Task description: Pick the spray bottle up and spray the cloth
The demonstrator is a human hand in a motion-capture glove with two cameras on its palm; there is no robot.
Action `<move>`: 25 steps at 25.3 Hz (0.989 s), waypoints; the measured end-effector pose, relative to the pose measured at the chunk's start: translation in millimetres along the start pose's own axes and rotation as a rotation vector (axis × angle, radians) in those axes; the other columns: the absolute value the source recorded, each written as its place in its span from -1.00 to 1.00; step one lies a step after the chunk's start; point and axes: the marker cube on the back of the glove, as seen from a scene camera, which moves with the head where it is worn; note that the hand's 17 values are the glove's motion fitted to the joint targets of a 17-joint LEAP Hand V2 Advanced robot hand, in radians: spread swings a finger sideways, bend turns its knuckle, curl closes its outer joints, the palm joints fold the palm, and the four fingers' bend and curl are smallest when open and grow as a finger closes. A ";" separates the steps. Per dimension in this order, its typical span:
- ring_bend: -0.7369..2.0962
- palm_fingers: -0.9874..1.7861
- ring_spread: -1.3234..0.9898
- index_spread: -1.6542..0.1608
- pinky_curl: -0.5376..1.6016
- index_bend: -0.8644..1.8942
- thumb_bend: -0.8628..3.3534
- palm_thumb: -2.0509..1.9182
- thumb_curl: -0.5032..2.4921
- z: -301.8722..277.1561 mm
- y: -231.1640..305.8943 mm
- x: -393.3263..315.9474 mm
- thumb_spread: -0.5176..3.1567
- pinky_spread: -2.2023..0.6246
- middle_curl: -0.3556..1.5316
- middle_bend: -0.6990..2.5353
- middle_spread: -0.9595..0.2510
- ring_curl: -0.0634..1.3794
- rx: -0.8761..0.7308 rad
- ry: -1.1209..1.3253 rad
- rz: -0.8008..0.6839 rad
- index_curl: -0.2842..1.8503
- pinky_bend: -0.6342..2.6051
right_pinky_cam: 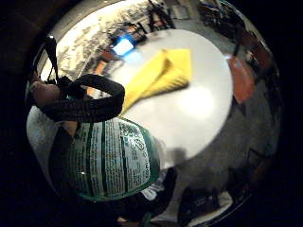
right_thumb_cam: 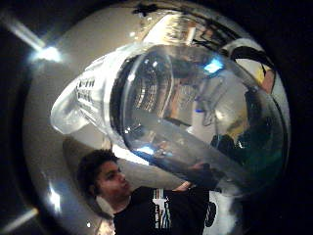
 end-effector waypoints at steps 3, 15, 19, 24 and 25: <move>-0.23 0.58 0.08 0.63 -0.18 -0.24 -0.61 0.52 -0.21 29.9 -6.5 -33.4 -0.43 0.52 -0.09 -0.36 0.48 -0.34 0.030 -0.125 -0.189 -0.22 -0.32; -0.23 0.59 0.08 0.63 -0.18 -0.24 -0.61 0.51 -0.23 219.2 -49.2 -86.4 -0.38 0.51 -0.09 -0.36 0.48 -0.34 -0.205 -0.405 -0.253 -0.21 -0.33; -0.23 0.59 0.07 0.63 -0.18 -0.24 -0.60 0.51 -0.23 259.7 -57.0 -65.0 -0.36 0.50 -0.09 -0.36 0.47 -0.34 -0.214 -0.378 -0.205 -0.21 -0.33; -0.24 0.58 0.08 0.63 -0.18 -0.23 -0.61 0.50 -0.24 286.4 -63.5 -48.9 -0.34 0.50 -0.09 -0.35 0.48 -0.35 -0.209 -0.316 -0.200 -0.21 -0.33; -0.24 0.58 0.08 0.63 -0.18 -0.23 -0.61 0.50 -0.24 289.1 -64.1 -47.5 -0.34 0.50 -0.09 -0.35 0.48 -0.35 -0.208 -0.306 -0.205 -0.21 -0.34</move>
